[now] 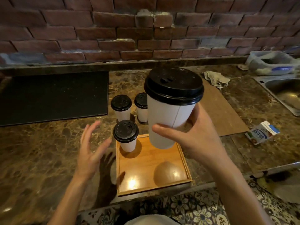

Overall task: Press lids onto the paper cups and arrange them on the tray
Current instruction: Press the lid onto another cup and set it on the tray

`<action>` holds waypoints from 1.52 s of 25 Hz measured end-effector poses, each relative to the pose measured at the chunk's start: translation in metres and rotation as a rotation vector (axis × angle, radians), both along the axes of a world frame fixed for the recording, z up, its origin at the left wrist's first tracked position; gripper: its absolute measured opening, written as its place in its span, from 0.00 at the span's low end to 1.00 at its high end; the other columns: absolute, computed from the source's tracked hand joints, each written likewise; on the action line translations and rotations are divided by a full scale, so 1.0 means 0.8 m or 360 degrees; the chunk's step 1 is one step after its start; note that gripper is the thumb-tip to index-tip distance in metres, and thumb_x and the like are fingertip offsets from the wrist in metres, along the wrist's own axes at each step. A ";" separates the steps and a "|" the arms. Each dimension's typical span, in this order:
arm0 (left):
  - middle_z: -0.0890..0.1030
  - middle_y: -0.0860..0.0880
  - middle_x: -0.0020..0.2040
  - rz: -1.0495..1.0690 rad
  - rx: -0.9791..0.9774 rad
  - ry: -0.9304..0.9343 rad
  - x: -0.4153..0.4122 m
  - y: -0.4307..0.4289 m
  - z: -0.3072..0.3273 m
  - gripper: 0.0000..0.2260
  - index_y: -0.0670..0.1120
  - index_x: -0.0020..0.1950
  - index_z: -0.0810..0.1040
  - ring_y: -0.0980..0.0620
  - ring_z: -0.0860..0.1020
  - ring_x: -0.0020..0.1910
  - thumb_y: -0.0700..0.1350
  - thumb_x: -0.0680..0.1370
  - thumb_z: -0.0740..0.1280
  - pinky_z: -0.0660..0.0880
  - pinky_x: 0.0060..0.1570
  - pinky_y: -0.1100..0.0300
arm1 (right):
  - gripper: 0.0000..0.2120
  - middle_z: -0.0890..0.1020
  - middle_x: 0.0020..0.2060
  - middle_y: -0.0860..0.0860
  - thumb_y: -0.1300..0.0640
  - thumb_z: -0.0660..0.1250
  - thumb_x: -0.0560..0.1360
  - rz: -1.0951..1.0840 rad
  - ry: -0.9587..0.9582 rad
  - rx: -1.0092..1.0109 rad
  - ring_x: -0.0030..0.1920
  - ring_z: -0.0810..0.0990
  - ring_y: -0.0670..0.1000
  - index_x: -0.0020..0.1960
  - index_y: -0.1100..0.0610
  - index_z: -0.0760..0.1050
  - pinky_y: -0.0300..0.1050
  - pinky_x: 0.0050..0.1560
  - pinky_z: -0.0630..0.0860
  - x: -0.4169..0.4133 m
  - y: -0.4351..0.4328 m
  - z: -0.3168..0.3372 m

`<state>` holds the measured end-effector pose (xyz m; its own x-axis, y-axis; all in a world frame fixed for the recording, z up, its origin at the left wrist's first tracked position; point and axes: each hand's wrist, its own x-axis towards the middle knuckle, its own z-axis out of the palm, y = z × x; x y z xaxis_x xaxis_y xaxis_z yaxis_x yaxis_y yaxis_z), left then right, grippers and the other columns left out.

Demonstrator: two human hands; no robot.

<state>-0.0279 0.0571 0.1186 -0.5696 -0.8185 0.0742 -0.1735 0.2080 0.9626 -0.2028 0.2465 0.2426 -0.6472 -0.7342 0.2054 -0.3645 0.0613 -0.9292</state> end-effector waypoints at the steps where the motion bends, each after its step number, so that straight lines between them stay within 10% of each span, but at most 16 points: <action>1: 0.60 0.67 0.73 -0.0204 -0.0100 0.0132 -0.006 0.011 0.033 0.31 0.67 0.69 0.63 0.60 0.56 0.74 0.61 0.68 0.71 0.61 0.71 0.53 | 0.41 0.77 0.58 0.32 0.37 0.79 0.57 -0.0006 0.0000 0.0011 0.60 0.74 0.34 0.67 0.40 0.67 0.29 0.54 0.75 -0.001 -0.002 0.001; 7: 0.62 0.59 0.73 -0.0843 -0.0266 0.0205 -0.068 0.082 0.110 0.54 0.56 0.77 0.47 0.64 0.62 0.71 0.55 0.61 0.79 0.66 0.63 0.71 | 0.46 0.77 0.59 0.37 0.37 0.79 0.56 0.0057 0.0053 0.0084 0.60 0.75 0.35 0.69 0.44 0.66 0.33 0.53 0.77 0.007 -0.015 0.002; 14: 0.74 0.46 0.64 -0.0567 -0.0108 0.0532 -0.085 0.085 0.083 0.43 0.39 0.71 0.61 0.50 0.74 0.64 0.46 0.62 0.77 0.75 0.60 0.55 | 0.47 0.75 0.57 0.32 0.33 0.75 0.55 0.0146 0.0124 0.0265 0.61 0.73 0.34 0.70 0.43 0.64 0.32 0.57 0.75 0.022 -0.012 0.000; 18: 0.74 0.48 0.63 -0.0424 -0.0146 0.0612 -0.081 0.085 0.081 0.41 0.47 0.70 0.63 0.50 0.75 0.61 0.47 0.62 0.79 0.76 0.54 0.62 | 0.56 0.67 0.70 0.37 0.22 0.67 0.55 0.0075 0.0265 0.0410 0.66 0.69 0.37 0.76 0.40 0.52 0.45 0.63 0.75 0.015 -0.001 0.043; 21: 0.75 0.53 0.59 -0.0284 -0.0219 0.0539 -0.083 0.090 0.087 0.39 0.49 0.69 0.64 0.53 0.76 0.57 0.51 0.63 0.79 0.76 0.45 0.67 | 0.43 0.68 0.69 0.40 0.22 0.59 0.65 0.0036 0.0702 0.0430 0.64 0.70 0.40 0.75 0.41 0.60 0.34 0.54 0.70 0.016 -0.021 0.083; 29: 0.74 0.58 0.59 -0.0140 -0.0242 0.0507 -0.097 0.084 0.113 0.43 0.53 0.71 0.60 0.59 0.75 0.57 0.54 0.62 0.79 0.79 0.44 0.64 | 0.25 0.74 0.52 0.44 0.33 0.60 0.75 0.0123 0.1063 0.0525 0.52 0.71 0.44 0.66 0.46 0.72 0.41 0.53 0.69 0.011 -0.076 0.111; 38: 0.78 0.41 0.57 -0.1006 0.0097 0.0302 -0.094 0.064 0.121 0.39 0.38 0.65 0.70 0.46 0.79 0.56 0.47 0.57 0.80 0.79 0.50 0.56 | 0.17 0.78 0.59 0.46 0.51 0.69 0.75 0.0905 0.0808 0.0120 0.59 0.76 0.43 0.63 0.51 0.76 0.37 0.55 0.75 -0.031 -0.043 0.119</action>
<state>-0.1027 0.1082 0.2158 -0.9232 -0.3371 0.1848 0.1378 0.1584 0.9777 -0.2278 0.2117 0.3382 -0.0052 -0.9498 0.3129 -0.7402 -0.2068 -0.6398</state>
